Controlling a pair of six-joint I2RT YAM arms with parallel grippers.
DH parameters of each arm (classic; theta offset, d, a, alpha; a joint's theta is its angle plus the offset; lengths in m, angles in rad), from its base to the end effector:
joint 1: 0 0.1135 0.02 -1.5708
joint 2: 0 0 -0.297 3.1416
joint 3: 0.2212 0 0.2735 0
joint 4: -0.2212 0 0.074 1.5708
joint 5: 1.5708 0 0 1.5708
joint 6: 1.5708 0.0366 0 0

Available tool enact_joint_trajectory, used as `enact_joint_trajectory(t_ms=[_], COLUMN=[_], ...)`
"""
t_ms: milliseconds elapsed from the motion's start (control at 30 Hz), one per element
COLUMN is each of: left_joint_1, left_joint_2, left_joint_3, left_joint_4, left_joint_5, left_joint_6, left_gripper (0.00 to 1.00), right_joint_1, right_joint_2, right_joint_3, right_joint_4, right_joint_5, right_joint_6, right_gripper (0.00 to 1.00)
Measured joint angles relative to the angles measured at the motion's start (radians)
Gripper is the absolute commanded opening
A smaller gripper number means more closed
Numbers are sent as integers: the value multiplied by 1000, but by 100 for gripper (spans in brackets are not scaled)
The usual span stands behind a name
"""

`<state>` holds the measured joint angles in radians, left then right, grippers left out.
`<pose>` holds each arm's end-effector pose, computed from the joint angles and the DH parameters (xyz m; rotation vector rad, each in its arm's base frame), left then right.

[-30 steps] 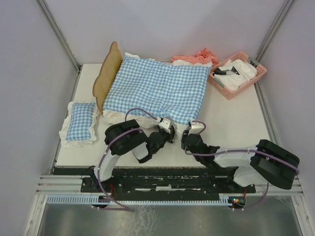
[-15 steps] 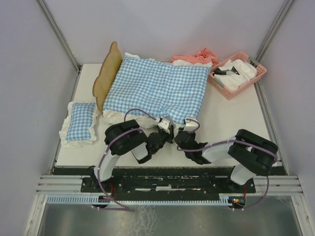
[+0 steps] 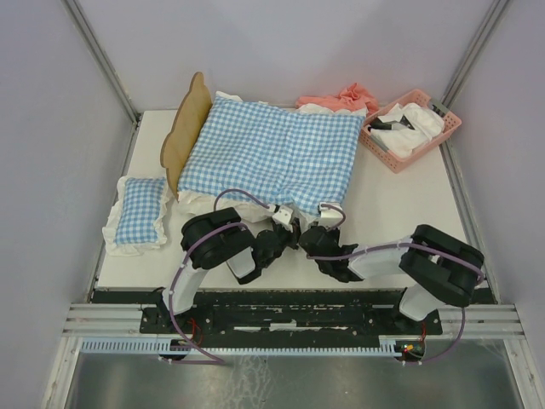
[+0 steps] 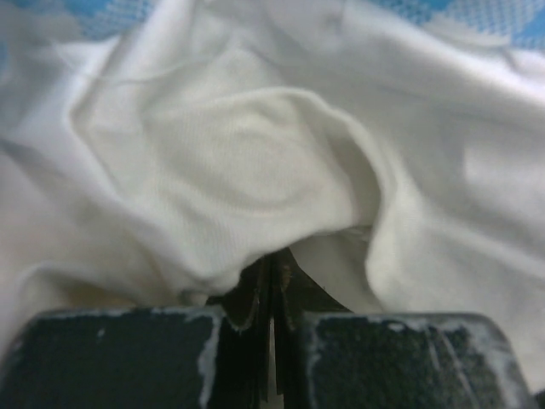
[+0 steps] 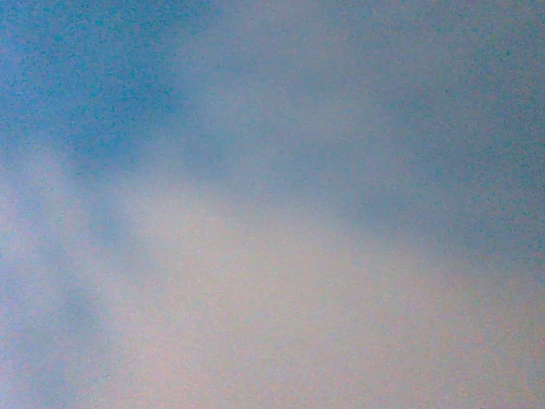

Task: Set up the pet bed
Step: Tie the ropes to the bed frame.

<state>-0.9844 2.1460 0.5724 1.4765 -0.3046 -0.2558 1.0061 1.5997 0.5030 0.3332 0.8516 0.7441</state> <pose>0.2024 -0.2848 0.0851 0.3829 1.6658 -0.6812 0.1703 0.2173 0.1325 0.1233 2.0408 0.0746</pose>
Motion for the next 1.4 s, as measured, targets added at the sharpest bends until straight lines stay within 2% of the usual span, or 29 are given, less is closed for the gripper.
enact_joint_trajectory(t_ms=[200,700,1067,1267,1400], left_joint_1=[0,1,1,1,1], left_joint_2=[-5,-80,-94,-94,-94], left_joint_3=[-30,-135,-155,-157,-161], left_joint_4=[0,21,21,21,21], left_joint_5=[-2,-10,-9,-1,0], left_joint_6=[-10,-26,-57,-74,-91], left_gripper=[3,3,3,3,3], right_joint_1=[0,-13,-42,-46,-51], right_joint_2=[-198,-558,-679,-737,-741], right_joint_3=[-32,-117,-126,-142,-156], right_joint_4=[-125,-208,-256,-299,-312], right_joint_5=[23,54,2,-52,-35], right_joint_6=[-45,-248,-394,-389,-374], right_gripper=[2,2,2,2,2])
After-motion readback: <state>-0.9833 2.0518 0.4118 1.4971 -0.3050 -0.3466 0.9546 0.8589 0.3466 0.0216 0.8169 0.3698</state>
